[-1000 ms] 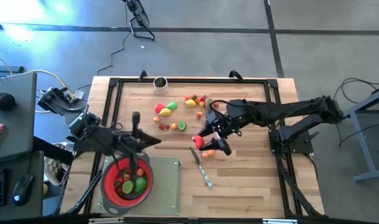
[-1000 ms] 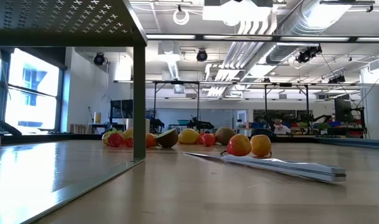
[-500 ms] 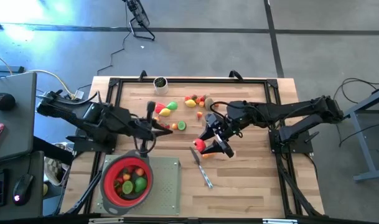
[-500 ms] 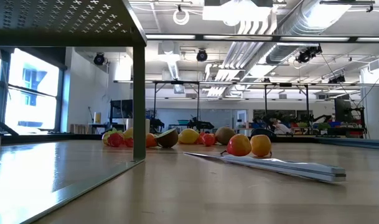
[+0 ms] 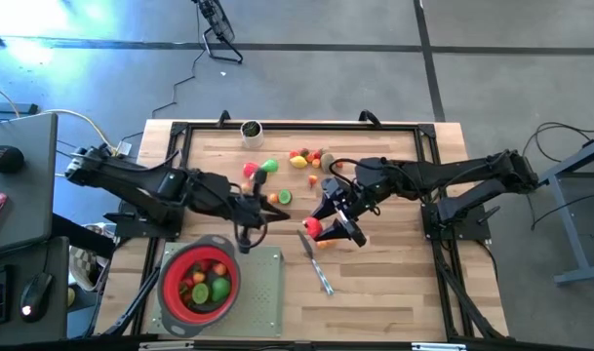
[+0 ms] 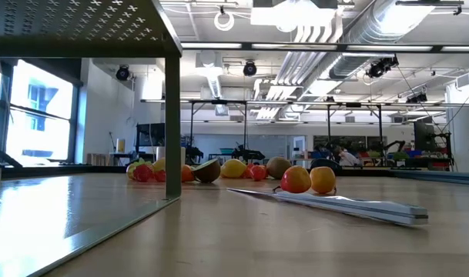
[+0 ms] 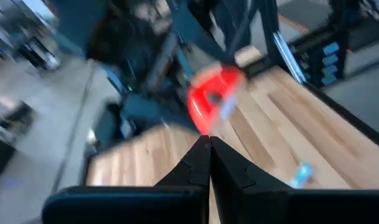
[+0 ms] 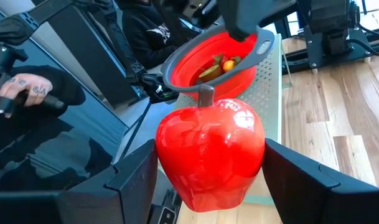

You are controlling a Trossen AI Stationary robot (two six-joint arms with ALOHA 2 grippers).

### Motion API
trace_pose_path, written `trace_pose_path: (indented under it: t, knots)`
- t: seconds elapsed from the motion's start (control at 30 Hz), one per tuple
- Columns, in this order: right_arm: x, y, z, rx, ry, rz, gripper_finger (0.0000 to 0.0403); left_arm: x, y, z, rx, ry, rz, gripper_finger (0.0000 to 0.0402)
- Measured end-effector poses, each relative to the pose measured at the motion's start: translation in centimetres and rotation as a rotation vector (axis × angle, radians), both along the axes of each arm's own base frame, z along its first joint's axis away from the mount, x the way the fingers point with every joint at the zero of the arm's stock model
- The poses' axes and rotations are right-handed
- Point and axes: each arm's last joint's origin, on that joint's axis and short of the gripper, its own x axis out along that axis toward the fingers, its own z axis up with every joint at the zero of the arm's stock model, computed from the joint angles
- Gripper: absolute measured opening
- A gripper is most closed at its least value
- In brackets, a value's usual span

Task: Pick & Place Fruit
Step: Put the half apple into the red strainer bowl on the shelf

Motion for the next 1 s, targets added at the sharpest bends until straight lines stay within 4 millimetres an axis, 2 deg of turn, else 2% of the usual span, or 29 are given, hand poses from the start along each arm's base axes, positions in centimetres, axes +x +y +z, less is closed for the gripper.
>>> trace_pose_path:
  t: [0.07,0.17,0.4,0.57,0.7,1.0]
  knots:
    - [0.0,0.0,0.0,0.0,0.001,0.001,0.025,0.3,-0.1,-0.1,0.036,-0.01,-0.006,0.0017]
    - [0.0,0.1,0.0,0.0,0.002,0.002,0.0249,0.8,-0.2,-0.1,0.036,-0.026,-0.006,0.0057]
    - [-0.1,0.1,0.0,0.029,0.017,0.024,0.0249,1.2,-0.6,-0.7,0.141,-0.011,-0.045,0.0197]
    - [-0.1,0.2,-0.1,0.072,0.043,0.045,0.0249,2.3,-1.1,-1.6,0.206,0.01,-0.058,0.0273]
    - [-0.2,0.5,-0.1,0.09,0.061,0.066,0.0249,3.6,-1.5,-2.4,0.199,0.008,-0.071,0.03]
    - [-0.6,1.3,-1.2,0.05,0.165,0.026,0.0249,4.2,-1.8,-3.0,0.116,0.027,-0.095,0.0303]
